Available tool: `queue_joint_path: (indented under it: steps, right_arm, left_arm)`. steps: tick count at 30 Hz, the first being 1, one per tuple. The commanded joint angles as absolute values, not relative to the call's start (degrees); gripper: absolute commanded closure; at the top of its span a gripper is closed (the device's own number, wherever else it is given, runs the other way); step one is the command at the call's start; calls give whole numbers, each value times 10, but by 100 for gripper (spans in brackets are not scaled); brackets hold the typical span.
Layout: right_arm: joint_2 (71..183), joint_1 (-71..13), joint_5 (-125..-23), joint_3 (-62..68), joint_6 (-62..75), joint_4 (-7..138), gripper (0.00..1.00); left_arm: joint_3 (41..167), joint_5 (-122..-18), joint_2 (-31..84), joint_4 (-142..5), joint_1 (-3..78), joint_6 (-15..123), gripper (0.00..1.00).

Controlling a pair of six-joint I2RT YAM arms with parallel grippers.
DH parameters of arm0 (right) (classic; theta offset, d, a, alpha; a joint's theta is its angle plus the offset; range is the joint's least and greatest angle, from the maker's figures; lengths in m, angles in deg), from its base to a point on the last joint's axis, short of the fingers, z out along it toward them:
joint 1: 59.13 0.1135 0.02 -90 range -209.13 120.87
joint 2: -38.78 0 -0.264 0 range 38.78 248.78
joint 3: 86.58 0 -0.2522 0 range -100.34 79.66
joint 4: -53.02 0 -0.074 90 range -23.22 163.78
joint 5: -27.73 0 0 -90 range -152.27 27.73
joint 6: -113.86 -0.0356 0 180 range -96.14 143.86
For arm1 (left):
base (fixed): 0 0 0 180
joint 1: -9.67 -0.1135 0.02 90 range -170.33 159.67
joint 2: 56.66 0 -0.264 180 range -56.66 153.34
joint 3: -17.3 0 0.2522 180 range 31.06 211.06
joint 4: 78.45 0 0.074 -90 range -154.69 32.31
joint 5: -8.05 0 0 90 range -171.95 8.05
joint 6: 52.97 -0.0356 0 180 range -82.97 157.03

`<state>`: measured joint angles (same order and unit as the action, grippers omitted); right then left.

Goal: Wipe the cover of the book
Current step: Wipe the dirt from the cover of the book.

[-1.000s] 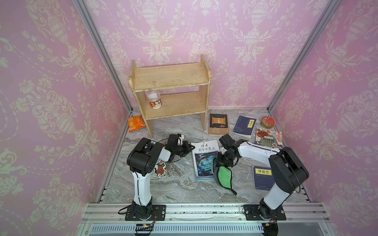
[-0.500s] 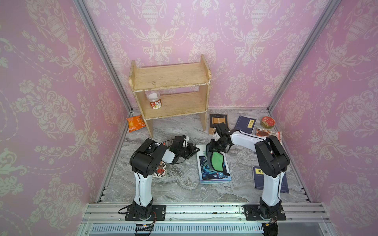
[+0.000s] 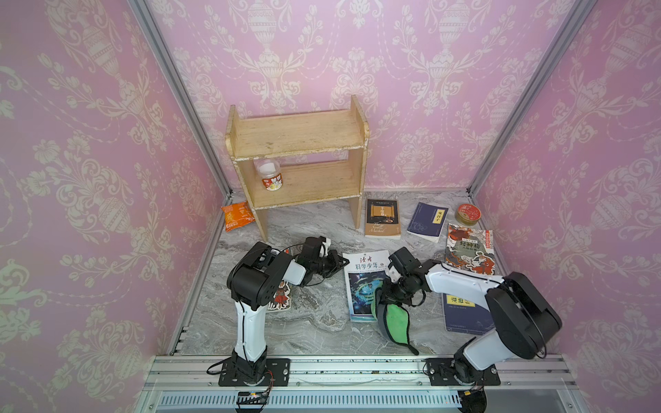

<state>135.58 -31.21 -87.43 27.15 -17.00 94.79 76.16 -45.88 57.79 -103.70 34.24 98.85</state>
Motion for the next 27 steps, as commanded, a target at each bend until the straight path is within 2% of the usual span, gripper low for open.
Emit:
queue_joint_path:
  steps: [1,4,7,9,15,19,23,27]
  right_arm:
    - [1512,-350,-833,108,-91,1015,100]
    - [1622,-359,-824,-63,-81,1069,100]
    - [1636,-348,-818,-85,-85,1073,100]
    - [1599,-325,-804,-17,-86,1051,100]
    - [1402,-222,-768,311,-160,970,100]
    - [1326,-204,-794,418,-204,942,100]
    - [1390,-237,-792,326,-145,969,100]
    - [1519,-301,-816,136,-108,989,100]
  left_arm:
    - [765,-465,590,-996,348,984,100]
    - [761,-470,586,-1000,352,992,100]
    - [749,-480,579,-1011,352,999,100]
    - [745,-485,577,-1010,352,998,100]
    - [754,-479,592,-1010,346,997,100]
    - [764,-472,599,-1005,345,993,100]
    - [764,-468,600,-1006,346,994,100]
    - [746,-473,591,-1019,351,1001,100]
